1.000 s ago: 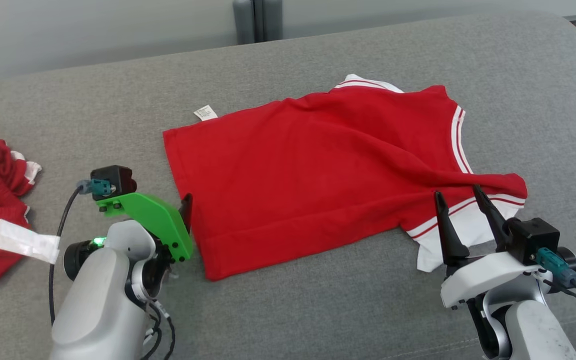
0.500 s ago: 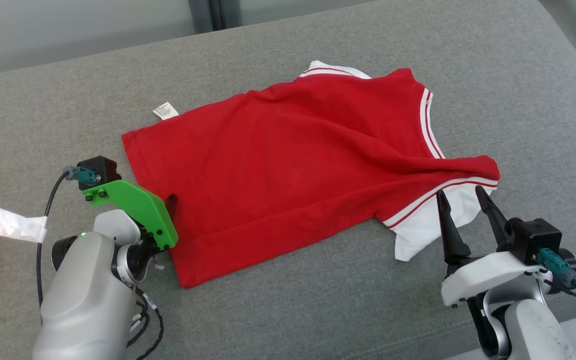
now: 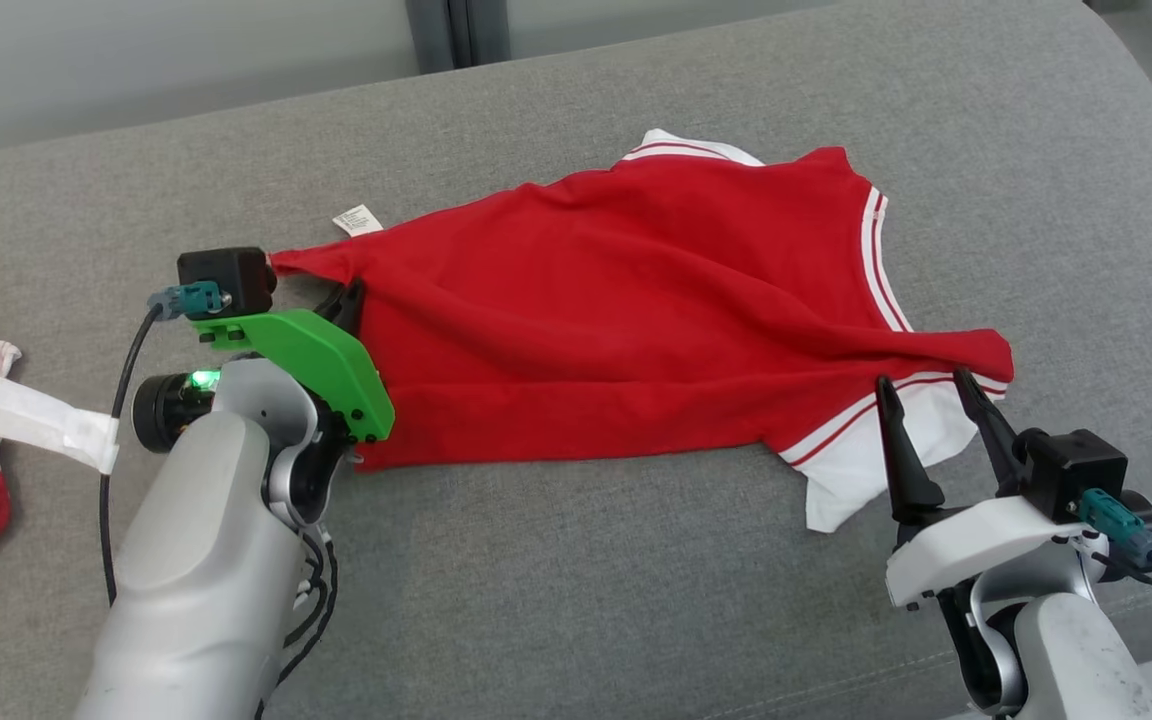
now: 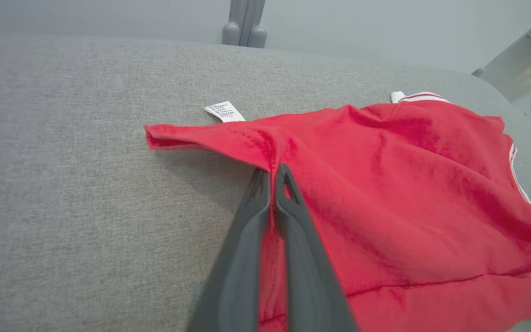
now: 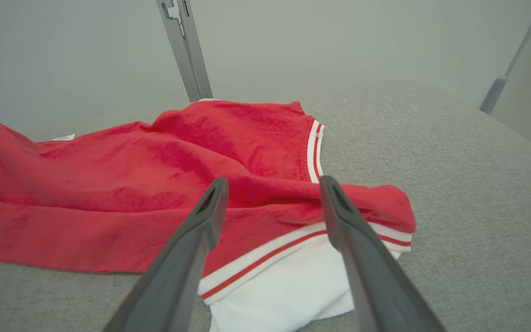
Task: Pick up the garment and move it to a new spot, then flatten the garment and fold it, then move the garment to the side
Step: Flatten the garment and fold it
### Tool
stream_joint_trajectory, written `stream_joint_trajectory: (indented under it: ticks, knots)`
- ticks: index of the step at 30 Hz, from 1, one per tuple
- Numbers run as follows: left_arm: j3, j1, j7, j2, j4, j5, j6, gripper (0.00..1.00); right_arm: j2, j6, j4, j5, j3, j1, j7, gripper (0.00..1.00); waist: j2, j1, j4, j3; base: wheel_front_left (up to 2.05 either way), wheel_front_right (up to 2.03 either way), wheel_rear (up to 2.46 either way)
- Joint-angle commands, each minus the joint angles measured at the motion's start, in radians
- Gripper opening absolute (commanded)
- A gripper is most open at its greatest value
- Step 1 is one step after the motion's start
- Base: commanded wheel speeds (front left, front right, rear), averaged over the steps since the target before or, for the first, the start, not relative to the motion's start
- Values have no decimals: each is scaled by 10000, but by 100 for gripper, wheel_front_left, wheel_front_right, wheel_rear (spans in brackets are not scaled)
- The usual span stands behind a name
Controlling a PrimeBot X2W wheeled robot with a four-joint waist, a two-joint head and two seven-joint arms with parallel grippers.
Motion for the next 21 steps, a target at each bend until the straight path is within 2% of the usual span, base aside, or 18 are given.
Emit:
stream_joint_trajectory:
  ticks: [1,10,21]
  knots:
    - [-11,-212,-168,36,-36,29,-26,0,-12,-18,-73,-40,-12,59,25,100,0,0,80,-54,0,0,0]
    - [56,-544,-587,315,107,234,337,0,-13,-18,-215,-19,106,12,53,100,0,0,180,110,0,0,0]
    - [-313,-1601,-1186,768,1054,904,386,0,-13,-18,-318,28,320,-330,-17,100,0,0,-137,766,0,0,0]
